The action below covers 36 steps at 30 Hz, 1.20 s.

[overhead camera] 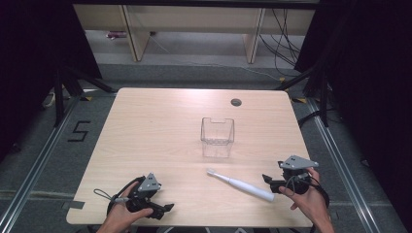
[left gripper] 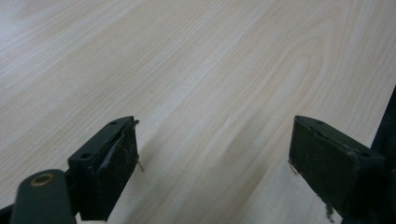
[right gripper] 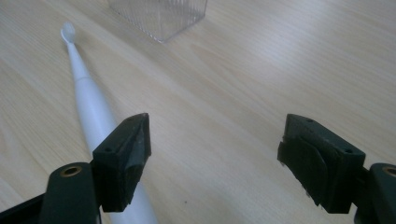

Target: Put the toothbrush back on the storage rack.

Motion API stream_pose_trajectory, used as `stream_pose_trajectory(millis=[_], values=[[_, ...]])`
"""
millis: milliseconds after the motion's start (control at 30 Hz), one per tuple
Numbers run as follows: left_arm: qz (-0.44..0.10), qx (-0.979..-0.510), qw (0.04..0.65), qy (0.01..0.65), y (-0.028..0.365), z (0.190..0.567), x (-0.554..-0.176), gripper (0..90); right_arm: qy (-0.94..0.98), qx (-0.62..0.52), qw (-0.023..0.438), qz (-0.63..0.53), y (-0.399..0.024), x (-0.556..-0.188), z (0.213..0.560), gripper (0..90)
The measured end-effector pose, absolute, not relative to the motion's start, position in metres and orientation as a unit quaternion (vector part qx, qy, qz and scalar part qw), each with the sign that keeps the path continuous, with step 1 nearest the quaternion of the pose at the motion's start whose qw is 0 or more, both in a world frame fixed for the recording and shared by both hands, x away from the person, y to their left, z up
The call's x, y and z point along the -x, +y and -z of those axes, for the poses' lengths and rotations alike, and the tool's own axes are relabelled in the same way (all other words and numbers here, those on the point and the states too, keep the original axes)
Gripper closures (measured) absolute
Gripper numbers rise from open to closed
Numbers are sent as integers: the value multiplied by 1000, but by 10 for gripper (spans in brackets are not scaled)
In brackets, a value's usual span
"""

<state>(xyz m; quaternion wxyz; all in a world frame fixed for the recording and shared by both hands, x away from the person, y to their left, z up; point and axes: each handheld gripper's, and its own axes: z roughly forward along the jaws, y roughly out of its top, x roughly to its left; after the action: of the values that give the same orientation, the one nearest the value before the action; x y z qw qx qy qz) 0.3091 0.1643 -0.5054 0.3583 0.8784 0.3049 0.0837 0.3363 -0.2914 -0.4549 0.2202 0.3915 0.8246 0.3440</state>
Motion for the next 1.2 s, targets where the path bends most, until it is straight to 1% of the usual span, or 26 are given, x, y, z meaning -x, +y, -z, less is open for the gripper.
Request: stream_pose_trajectory(millis=[100,133,267,367,400,567,633,667,767,833,867,900,967,1000,1167,1200], values=[[-83,-878,359,306,164,505,-309,149,824,-392,217,-347,-286,-336,451,253],[-82,-877,360,306,164,505,-309,149,826,-388,215,-347,-281,-337,448,278],[-84,-878,359,305,165,505,-309,149,840,-360,218,-342,-274,-341,444,276],[-84,-879,358,304,164,505,-309,149,848,-358,205,-333,-265,-341,441,276],[-82,-878,360,306,164,505,-309,149,855,-360,190,-321,-259,-340,438,286],[-80,-878,362,305,164,505,-308,149,865,-348,175,-317,-249,-342,436,295],[-80,-877,362,305,164,505,-309,149,877,-328,164,-310,-241,-345,437,333],[-79,-879,361,302,164,505,-309,149,880,-322,165,-309,-238,-346,438,350],[-81,-878,359,306,164,505,-309,149,882,-324,157,-304,-232,-347,440,373],[-82,-878,360,306,164,505,-309,149,898,-299,150,-285,-228,-351,441,400],[-83,-878,360,305,164,505,-309,149,904,-303,141,-267,-223,-352,444,425],[-83,-877,361,305,164,505,-309,149,904,-303,141,-267,-223,-352,444,425],[-81,-878,361,303,164,505,-309,149,915,-290,137,-243,-220,-355,444,461],[-81,-879,359,304,164,506,-309,149,918,-283,124,-248,-217,-356,446,472],[-82,-878,360,304,164,505,-308,149,931,-263,106,-228,-211,-358,450,512],[-82,-878,361,304,164,505,-308,149,930,-275,103,-221,-210,-357,449,521]])
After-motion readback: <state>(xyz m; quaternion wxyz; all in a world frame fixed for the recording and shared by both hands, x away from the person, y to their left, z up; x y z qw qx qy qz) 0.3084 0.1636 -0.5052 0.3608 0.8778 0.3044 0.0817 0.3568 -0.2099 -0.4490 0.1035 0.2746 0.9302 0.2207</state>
